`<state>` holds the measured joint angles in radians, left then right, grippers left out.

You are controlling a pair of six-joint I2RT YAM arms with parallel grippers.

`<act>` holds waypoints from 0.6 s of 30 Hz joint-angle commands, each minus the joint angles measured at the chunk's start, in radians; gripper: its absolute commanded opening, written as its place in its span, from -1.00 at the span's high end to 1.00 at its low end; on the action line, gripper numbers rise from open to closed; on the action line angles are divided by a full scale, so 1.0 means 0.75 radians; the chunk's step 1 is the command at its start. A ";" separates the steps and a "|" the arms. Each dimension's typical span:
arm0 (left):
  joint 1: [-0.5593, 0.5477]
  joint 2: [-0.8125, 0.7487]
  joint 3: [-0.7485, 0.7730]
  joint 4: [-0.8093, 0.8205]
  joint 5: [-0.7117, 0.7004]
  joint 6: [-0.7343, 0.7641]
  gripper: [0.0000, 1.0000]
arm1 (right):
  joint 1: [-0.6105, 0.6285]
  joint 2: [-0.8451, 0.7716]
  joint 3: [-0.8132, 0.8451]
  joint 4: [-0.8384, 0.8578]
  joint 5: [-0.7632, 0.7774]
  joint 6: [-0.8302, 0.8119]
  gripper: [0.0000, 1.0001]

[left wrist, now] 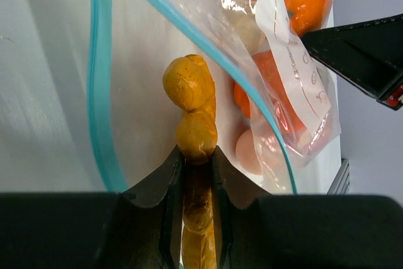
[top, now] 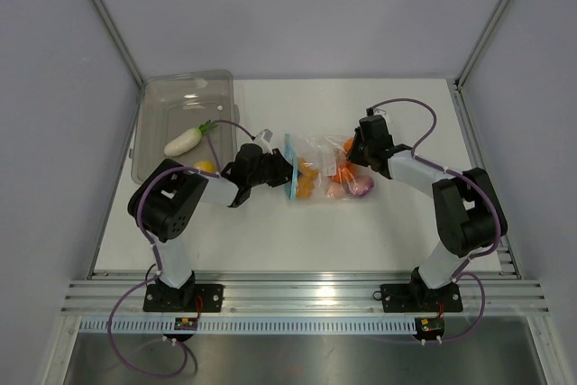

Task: Open the zip-top bag and remove the fake food
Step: Pick up the fake vegetable from the zipper food storage bag.

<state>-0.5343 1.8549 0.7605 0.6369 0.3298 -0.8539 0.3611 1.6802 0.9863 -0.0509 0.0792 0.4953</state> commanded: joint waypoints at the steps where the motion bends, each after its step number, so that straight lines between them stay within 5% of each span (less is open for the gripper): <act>1: 0.015 -0.111 -0.032 0.047 -0.004 -0.009 0.76 | -0.009 -0.070 -0.014 0.054 0.091 0.039 0.56; 18: 0.201 -0.434 -0.149 -0.162 -0.069 0.036 0.82 | -0.031 -0.103 -0.043 0.054 0.122 0.059 0.60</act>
<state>-0.3973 1.6081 0.6601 0.5381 0.3084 -0.8589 0.3439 1.6459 0.9550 -0.0441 0.1406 0.5323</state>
